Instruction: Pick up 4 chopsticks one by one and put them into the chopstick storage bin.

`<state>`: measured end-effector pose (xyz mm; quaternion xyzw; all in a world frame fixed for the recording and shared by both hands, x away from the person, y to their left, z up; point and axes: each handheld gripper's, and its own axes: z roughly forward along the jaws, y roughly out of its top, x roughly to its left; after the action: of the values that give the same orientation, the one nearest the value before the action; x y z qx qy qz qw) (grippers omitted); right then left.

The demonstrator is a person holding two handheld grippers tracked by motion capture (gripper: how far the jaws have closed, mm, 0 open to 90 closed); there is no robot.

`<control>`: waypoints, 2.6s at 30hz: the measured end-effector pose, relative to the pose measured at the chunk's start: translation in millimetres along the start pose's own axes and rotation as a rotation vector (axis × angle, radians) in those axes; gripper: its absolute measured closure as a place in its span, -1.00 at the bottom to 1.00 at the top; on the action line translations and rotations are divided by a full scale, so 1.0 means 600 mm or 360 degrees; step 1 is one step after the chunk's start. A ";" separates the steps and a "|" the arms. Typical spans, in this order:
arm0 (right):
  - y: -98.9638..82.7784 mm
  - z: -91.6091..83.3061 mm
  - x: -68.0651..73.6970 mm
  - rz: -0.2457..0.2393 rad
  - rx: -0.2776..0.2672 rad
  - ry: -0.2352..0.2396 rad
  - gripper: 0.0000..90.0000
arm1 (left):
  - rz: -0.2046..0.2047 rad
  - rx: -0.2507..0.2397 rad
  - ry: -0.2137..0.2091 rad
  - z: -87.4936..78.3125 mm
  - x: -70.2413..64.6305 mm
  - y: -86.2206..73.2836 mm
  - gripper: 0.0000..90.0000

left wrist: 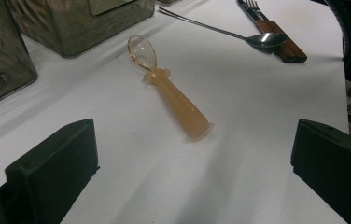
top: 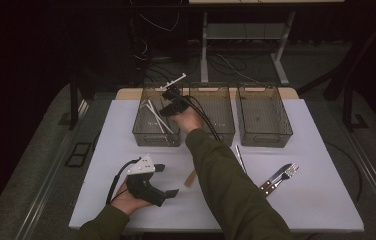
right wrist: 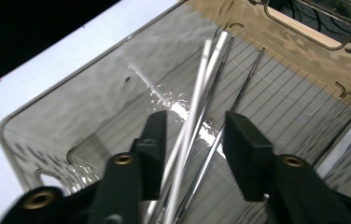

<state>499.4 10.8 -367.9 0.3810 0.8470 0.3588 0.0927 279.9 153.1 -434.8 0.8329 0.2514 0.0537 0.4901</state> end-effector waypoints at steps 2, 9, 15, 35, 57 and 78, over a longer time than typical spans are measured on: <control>-0.002 -0.008 -0.002 0.0006 -0.0026 0.0023 0.17 | 0.0003 0.0001 0.0000 0.000 0.000 0.000 -1.00; -0.014 -0.046 -0.003 -0.0014 -0.0083 0.0090 -0.11 | 0.0002 0.0002 0.0006 0.000 0.000 -0.001 -1.00; -0.039 -0.080 -0.006 -0.0054 -0.0134 0.0166 -0.24 | 0.0005 0.0013 0.0015 0.000 0.000 -0.001 -1.00; -0.142 -0.180 -0.039 -0.0141 -0.0252 0.0269 -0.41 | -0.0015 0.0030 0.0035 0.002 0.000 -0.003 -1.00; -0.308 -0.278 -0.086 -0.0089 -0.0360 0.0168 -0.75 | -0.0034 0.0032 0.0048 0.003 0.002 -0.005 -1.00; -0.453 -0.328 -0.092 -0.0015 -0.0358 0.0079 -0.75 | -0.0022 0.0024 0.0059 0.000 0.001 -0.004 -1.00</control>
<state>295.7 -256.7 -416.0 0.3553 0.8051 0.4606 0.1155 279.4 154.0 -437.1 0.8338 0.2666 0.0638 0.4793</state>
